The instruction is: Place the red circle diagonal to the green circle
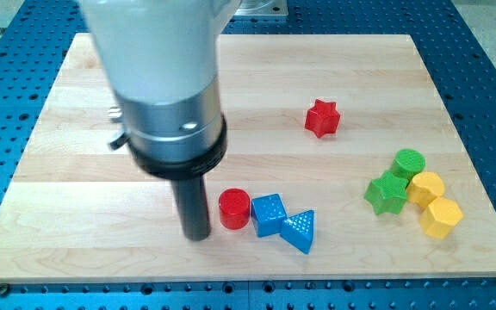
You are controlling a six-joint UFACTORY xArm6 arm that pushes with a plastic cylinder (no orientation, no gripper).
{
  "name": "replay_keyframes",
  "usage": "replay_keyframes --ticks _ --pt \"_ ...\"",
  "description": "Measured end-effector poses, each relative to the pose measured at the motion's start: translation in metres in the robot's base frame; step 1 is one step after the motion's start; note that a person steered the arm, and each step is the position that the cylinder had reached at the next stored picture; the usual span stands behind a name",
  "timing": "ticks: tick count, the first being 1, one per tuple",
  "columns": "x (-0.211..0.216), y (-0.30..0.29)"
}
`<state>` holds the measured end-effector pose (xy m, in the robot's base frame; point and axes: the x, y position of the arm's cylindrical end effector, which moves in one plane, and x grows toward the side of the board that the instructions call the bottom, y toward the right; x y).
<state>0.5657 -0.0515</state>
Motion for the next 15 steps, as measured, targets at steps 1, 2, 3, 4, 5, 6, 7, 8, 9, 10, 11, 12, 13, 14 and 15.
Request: replay_keyframes --ticks 1,2,3,4,5,6,7,8,9,10,11,12,13,14,15 --pt "-0.022 0.025" --pt "-0.039 0.037" --pt "-0.059 0.037" --pt "-0.089 0.071" --pt "-0.099 0.087" --pt "-0.085 0.11" --pt "-0.066 0.12" --pt "-0.059 0.12" --pt "-0.062 0.082" --pt "-0.068 0.061" --pt "-0.114 0.043" --pt "-0.101 0.084" --pt "-0.063 0.142" --pt "-0.084 0.069" --pt "-0.088 -0.011"
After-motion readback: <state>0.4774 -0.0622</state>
